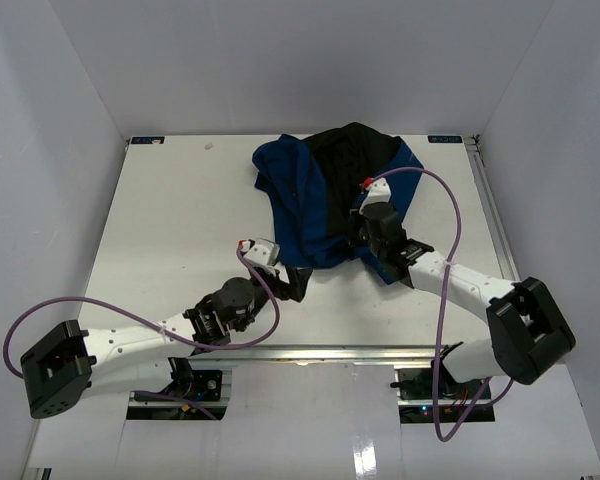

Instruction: Zip up the jacket

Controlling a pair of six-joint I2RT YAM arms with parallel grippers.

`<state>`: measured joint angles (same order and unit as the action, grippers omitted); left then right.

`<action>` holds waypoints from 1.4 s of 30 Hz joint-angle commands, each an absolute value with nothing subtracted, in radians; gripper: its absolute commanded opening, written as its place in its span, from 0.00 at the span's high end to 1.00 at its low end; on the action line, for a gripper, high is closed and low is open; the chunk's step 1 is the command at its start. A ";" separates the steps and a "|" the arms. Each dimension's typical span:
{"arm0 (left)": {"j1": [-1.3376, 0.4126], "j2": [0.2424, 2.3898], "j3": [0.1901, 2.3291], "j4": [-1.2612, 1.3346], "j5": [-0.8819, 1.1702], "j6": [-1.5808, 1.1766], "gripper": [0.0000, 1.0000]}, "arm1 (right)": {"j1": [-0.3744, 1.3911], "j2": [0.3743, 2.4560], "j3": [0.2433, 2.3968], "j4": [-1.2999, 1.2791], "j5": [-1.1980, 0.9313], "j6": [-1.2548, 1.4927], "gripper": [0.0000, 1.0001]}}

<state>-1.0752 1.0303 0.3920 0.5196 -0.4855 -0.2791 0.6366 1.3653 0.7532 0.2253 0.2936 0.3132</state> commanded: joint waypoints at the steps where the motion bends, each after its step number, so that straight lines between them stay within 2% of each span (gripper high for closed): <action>1: -1.058 1.045 0.428 0.511 -0.430 -0.301 0.04 | 0.632 1.264 0.620 0.341 0.130 0.352 0.92; 3: -1.044 1.051 0.430 0.505 -0.402 -0.317 0.04 | 0.633 1.208 0.536 0.401 0.082 0.354 0.91; 8: -1.010 1.068 0.447 0.487 -0.340 -0.345 0.04 | 0.632 1.090 0.400 0.464 0.061 0.368 0.80; 13: -1.005 1.112 0.459 0.474 -0.348 -0.343 0.04 | 0.632 1.099 0.392 0.450 0.092 0.369 0.88; 17: -1.002 1.136 0.474 0.468 -0.348 -0.338 0.04 | 0.633 1.095 0.391 0.460 0.101 0.367 0.73; 21: -1.002 1.144 0.479 0.463 -0.348 -0.334 0.05 | 0.633 1.084 0.390 0.452 0.123 0.372 0.91; 25: -1.002 1.149 0.484 0.458 -0.342 -0.332 0.04 | 0.632 1.078 0.398 0.443 0.140 0.377 0.92; 26: -1.002 1.150 0.483 0.457 -0.339 -0.333 0.04 | 0.633 1.078 0.399 0.443 0.142 0.376 0.89; 27: -1.002 1.150 0.484 0.456 -0.335 -0.332 0.05 | 0.632 1.075 0.400 0.443 0.146 0.378 0.77; 28: -1.002 1.150 0.485 0.455 -0.331 -0.331 0.05 | 0.632 1.073 0.401 0.443 0.149 0.379 0.71; 31: -1.002 1.146 0.486 0.452 -0.328 -0.331 0.04 | 0.632 1.075 0.411 0.440 0.143 0.376 0.68; 33: -1.002 1.141 0.486 0.451 -0.327 -0.331 0.05 | 0.633 1.080 0.418 0.435 0.139 0.376 0.71; 37: -1.002 1.135 0.486 0.448 -0.327 -0.331 0.05 | 0.632 1.089 0.426 0.420 0.152 0.383 0.92; 42: -1.002 1.139 0.486 0.448 -0.324 -0.330 0.05 | 0.631 1.060 0.432 0.405 0.168 0.383 0.92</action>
